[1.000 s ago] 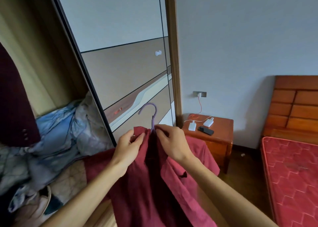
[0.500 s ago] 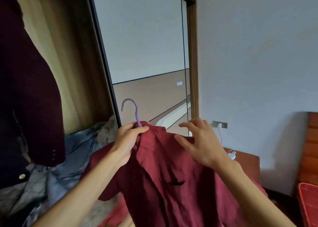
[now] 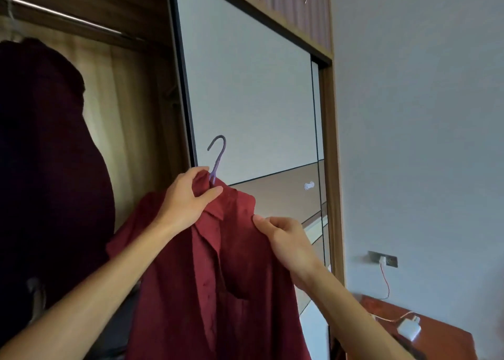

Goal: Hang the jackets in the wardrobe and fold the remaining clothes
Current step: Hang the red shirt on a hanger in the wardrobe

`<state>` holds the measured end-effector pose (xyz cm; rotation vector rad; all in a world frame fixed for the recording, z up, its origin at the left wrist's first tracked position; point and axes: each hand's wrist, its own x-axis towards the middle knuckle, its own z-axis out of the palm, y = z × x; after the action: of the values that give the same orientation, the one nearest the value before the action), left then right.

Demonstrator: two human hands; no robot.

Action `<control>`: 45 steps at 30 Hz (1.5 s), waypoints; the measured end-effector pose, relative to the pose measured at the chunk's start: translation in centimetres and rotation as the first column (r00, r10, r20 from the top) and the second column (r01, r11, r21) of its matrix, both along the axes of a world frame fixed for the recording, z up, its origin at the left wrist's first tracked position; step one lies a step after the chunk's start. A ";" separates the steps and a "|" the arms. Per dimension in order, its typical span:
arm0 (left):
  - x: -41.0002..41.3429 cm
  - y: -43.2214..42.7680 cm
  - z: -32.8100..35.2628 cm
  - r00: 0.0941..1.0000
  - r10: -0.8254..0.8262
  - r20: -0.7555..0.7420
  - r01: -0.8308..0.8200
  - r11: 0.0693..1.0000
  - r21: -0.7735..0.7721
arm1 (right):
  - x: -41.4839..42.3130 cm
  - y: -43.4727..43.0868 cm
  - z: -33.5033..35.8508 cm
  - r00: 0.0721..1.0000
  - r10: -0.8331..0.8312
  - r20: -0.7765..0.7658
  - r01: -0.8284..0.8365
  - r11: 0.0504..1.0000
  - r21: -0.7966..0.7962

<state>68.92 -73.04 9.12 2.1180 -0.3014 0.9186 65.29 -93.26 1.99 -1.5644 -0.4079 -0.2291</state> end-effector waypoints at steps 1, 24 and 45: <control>0.7 0.7 0.3 0.996 0.069 0.056 -0.071 0.997 0.036 | 1.0 1.3 0.7 1.000 0.005 0.006 -0.005 1.000 0.029; 14.6 20.9 11.7 0.923 0.342 0.174 -0.315 0.935 -0.165 | 20.5 25.4 23.9 0.920 0.005 0.392 -0.092 0.974 0.205; 23.9 29.1 22.1 0.788 0.549 0.277 -0.535 0.835 -0.130 | 30.3 38.2 41.2 0.817 -0.064 0.573 -0.017 0.991 0.134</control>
<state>92.85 -43.93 31.26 2.0463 0.2009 1.5811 95.58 -55.09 43.20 -1.3436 -0.8311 -0.7497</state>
